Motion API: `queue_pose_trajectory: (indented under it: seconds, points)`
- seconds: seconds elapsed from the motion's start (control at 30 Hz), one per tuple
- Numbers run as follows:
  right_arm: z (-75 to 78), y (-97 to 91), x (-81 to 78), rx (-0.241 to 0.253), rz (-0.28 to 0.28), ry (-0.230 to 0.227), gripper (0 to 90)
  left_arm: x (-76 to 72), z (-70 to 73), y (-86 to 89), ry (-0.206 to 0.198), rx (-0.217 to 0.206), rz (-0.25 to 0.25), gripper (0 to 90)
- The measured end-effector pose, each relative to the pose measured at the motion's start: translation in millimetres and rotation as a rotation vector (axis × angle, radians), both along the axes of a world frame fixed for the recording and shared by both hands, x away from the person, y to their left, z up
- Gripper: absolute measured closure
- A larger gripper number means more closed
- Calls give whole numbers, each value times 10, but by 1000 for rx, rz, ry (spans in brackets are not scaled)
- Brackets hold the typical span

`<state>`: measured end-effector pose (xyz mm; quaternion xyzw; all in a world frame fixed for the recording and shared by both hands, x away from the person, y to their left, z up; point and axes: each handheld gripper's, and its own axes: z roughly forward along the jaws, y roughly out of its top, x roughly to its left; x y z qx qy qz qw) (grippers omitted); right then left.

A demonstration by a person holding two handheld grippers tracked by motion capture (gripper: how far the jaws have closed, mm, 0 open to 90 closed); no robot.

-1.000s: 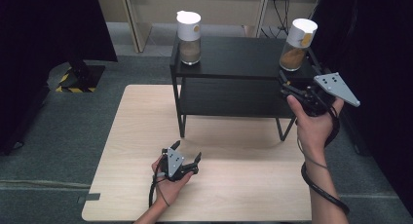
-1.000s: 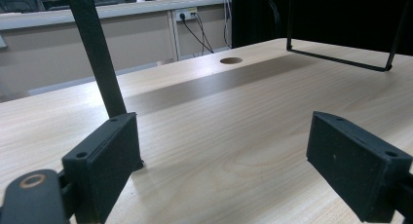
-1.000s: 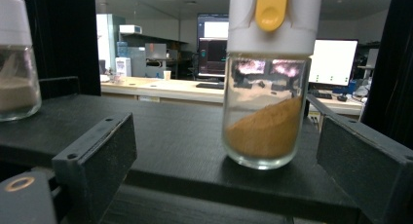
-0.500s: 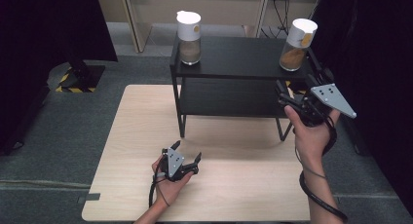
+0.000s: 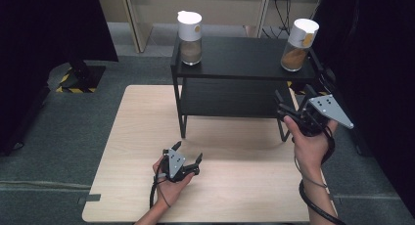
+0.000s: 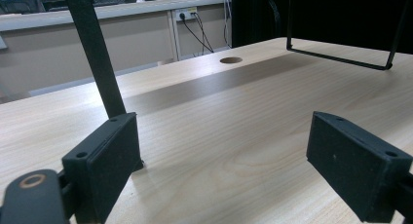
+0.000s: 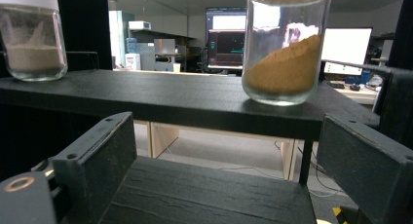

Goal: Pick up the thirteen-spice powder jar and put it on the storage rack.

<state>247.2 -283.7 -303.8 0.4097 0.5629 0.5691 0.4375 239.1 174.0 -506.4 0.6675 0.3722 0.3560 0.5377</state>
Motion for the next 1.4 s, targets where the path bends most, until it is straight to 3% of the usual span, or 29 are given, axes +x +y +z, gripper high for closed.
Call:
queue_pose_trajectory:
  seconds: [1.4]
  points:
    - [-569, -134, -164, 20, 12, 99, 79, -1, -1, -5, -1, 3, 1, 119]
